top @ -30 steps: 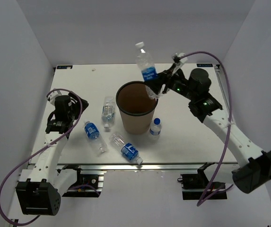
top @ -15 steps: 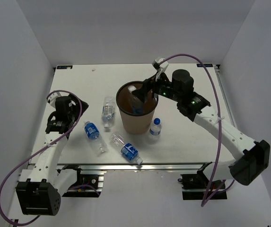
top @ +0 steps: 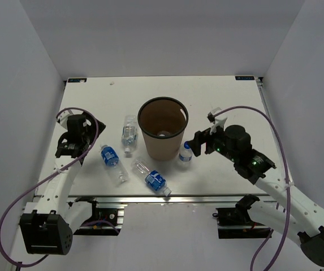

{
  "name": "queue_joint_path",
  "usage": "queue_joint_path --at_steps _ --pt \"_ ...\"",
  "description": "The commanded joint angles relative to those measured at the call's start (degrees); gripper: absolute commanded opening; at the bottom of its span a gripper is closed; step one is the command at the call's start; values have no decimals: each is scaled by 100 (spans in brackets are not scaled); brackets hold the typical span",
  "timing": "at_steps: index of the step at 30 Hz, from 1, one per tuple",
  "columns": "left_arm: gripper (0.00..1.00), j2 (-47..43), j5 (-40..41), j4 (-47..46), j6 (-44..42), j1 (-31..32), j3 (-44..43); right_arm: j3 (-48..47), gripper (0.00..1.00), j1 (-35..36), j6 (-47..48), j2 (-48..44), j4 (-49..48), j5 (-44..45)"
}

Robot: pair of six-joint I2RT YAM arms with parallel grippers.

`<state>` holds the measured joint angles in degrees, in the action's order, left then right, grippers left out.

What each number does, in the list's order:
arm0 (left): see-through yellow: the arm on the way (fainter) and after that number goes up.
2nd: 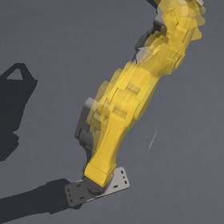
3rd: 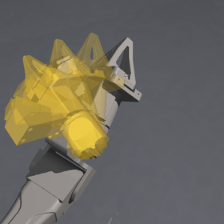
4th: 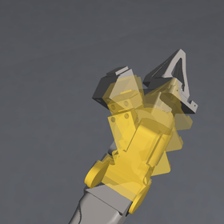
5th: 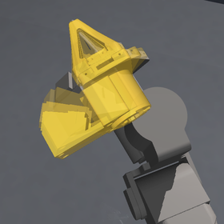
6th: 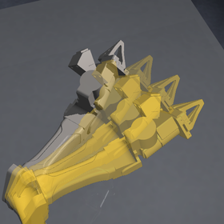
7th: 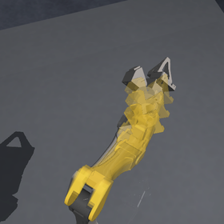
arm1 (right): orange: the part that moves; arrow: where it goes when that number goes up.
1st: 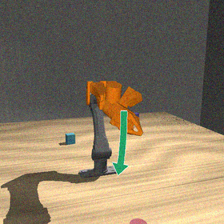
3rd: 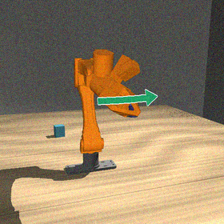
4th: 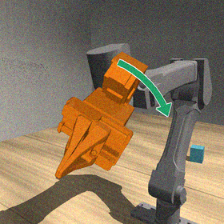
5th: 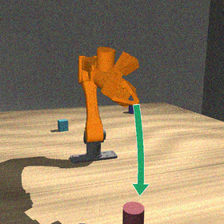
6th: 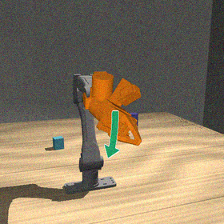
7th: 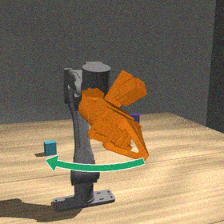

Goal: Put the plastic bottles in the bin

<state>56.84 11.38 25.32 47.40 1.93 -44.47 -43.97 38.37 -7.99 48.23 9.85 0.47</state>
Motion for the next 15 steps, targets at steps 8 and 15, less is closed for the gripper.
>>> queue_joint_path --at_steps 8,15 --pt "98 407 -109 -80 -55 -9 -18 441 87 4 -10 740 -729 279" --pt "98 425 -39 -62 -73 -9 -9 1082 81 13 43 925 -1959 -3"
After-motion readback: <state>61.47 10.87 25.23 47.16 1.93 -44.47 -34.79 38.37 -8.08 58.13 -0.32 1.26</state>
